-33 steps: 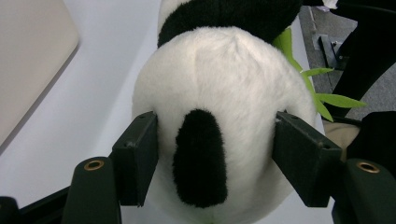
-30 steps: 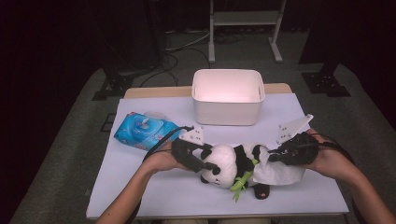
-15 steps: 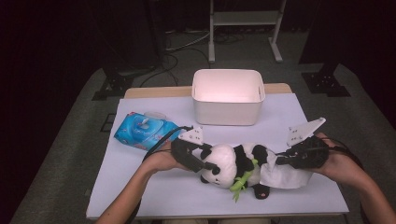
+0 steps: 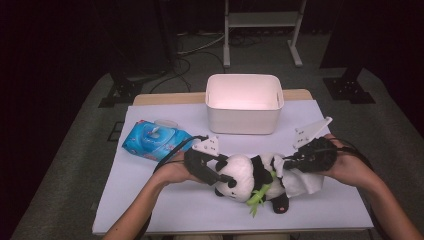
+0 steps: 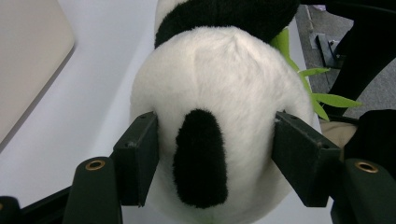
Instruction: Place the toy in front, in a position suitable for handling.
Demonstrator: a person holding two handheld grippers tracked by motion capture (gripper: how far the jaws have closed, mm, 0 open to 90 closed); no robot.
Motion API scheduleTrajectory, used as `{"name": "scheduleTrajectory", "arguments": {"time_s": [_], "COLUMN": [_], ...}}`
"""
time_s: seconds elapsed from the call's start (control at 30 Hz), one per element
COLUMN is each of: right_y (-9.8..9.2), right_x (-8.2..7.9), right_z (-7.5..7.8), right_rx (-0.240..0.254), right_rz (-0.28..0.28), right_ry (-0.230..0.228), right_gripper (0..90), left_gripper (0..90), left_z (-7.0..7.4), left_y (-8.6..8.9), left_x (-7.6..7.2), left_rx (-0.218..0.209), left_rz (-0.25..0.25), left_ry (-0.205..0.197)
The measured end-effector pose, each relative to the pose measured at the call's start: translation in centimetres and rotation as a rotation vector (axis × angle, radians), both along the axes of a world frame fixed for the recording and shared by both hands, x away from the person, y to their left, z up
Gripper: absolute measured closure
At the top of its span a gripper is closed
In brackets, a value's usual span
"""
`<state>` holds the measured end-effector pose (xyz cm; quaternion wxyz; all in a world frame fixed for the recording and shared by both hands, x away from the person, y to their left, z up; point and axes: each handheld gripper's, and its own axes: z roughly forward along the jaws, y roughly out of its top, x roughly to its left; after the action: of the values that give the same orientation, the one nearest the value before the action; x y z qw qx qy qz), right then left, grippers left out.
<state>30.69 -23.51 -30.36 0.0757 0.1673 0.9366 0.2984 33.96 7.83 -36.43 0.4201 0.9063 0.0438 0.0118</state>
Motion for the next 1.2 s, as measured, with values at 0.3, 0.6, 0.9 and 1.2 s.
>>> {"name": "scheduleTrajectory", "arguments": {"time_s": [0.3,0.6,0.9,1.2], "right_y": [3.5,7.5,11.0,9.8], "right_x": [1.3,1.8,2.0,1.6], "right_z": [0.0,-0.3,0.2,-0.2], "right_rx": [-0.018,-0.018,-0.018,-0.052], "right_rz": [0.069,0.148,0.224,0.203], "right_ry": [0.014,0.020,0.003,0.024], "right_gripper": [84.1,84.2,84.0,84.0], "left_gripper": [34.5,34.6,34.7,35.0], "left_z": [0.0,0.1,0.0,-0.2], "left_y": [-0.1,-0.4,-0.9,-0.6], "left_x": [-0.1,-0.2,-0.3,0.0], "left_rx": [-0.013,-0.012,-0.017,-0.013], "left_rz": [0.000,-0.006,-0.012,-0.002], "left_ry": [0.002,-0.003,-0.004,0.009]}}
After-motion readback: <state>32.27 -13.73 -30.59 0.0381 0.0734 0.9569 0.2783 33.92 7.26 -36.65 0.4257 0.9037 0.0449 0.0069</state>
